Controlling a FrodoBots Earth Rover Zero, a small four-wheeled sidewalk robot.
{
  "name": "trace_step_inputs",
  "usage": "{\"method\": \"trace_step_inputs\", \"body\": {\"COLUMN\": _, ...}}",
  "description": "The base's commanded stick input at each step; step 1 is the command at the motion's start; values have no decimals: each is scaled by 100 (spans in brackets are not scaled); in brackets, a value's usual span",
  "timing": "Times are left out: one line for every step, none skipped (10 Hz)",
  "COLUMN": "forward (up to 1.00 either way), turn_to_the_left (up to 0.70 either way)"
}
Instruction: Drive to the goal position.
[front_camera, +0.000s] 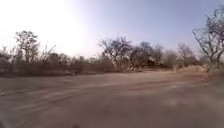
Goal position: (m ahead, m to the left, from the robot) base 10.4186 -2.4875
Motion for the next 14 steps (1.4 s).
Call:
{"method": "trace_step_inputs", "body": {"forward": 70, "turn_to_the_left": -23}}
{"method": "trace_step_inputs", "body": {"forward": 70, "turn_to_the_left": -31}}
{"method": "trace_step_inputs", "body": {"forward": 70, "turn_to_the_left": -25}}
{"method": "trace_step_inputs", "body": {"forward": 70, "turn_to_the_left": -9}}
{"method": "trace_step_inputs", "body": {"forward": 70, "turn_to_the_left": 0}}
{"method": "trace_step_inputs", "body": {"forward": 70, "turn_to_the_left": 0}}
{"method": "trace_step_inputs", "body": {"forward": 70, "turn_to_the_left": 0}}
{"method": "trace_step_inputs", "body": {"forward": 70, "turn_to_the_left": 0}}
{"method": "trace_step_inputs", "body": {"forward": 70, "turn_to_the_left": 0}}
{"method": "trace_step_inputs", "body": {"forward": 70, "turn_to_the_left": 0}}
{"method": "trace_step_inputs", "body": {"forward": 70, "turn_to_the_left": 0}}
{"method": "trace_step_inputs", "body": {"forward": 70, "turn_to_the_left": 0}}
{"method": "trace_step_inputs", "body": {"forward": 70, "turn_to_the_left": 0}}
{"method": "trace_step_inputs", "body": {"forward": 70, "turn_to_the_left": 0}}
